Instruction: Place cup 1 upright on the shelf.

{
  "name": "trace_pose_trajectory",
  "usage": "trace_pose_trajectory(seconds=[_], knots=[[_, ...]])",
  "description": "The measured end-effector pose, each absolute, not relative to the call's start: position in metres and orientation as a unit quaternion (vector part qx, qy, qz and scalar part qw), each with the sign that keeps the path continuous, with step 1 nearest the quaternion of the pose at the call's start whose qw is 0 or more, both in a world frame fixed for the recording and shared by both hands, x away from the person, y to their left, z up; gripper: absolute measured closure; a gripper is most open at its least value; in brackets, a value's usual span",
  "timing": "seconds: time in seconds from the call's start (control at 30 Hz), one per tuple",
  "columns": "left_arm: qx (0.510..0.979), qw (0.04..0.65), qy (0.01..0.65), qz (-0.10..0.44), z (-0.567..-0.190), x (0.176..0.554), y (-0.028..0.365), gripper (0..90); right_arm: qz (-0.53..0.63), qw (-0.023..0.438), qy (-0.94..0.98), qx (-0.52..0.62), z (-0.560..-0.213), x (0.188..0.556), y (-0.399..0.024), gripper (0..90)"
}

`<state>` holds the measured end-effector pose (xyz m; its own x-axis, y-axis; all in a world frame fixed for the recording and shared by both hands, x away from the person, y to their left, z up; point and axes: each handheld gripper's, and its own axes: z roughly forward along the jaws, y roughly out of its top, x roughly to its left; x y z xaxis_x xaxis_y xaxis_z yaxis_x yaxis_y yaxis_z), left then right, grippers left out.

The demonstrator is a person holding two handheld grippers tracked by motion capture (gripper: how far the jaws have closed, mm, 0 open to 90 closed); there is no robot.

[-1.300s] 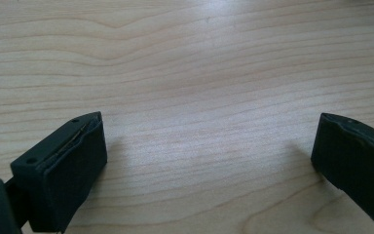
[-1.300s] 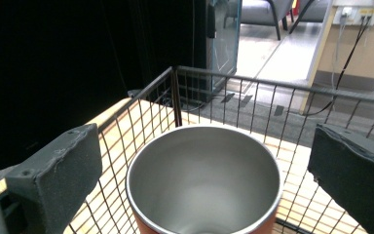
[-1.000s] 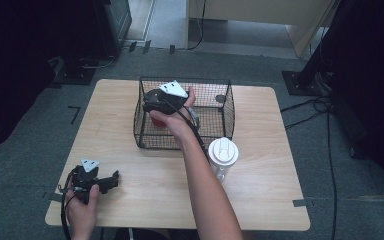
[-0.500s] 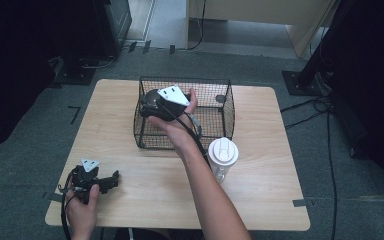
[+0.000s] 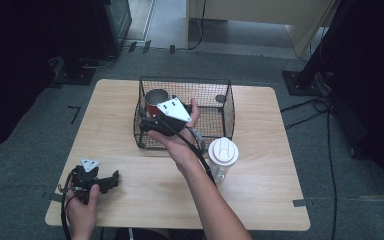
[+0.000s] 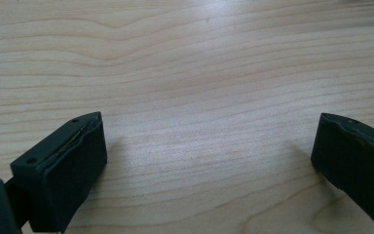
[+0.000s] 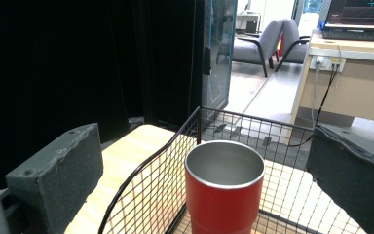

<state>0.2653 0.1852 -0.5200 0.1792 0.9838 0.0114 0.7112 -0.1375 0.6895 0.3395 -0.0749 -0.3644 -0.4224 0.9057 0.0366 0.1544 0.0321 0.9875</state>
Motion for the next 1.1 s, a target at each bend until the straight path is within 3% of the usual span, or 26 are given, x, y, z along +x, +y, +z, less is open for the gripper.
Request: trace_pose_trajectory(seconds=[1.1], knots=[[0.714,0.282,0.594,0.242,-0.52,0.265,0.185,0.4,0.553,0.341,0.649,0.397,-0.409,0.251,-0.079,0.1]])
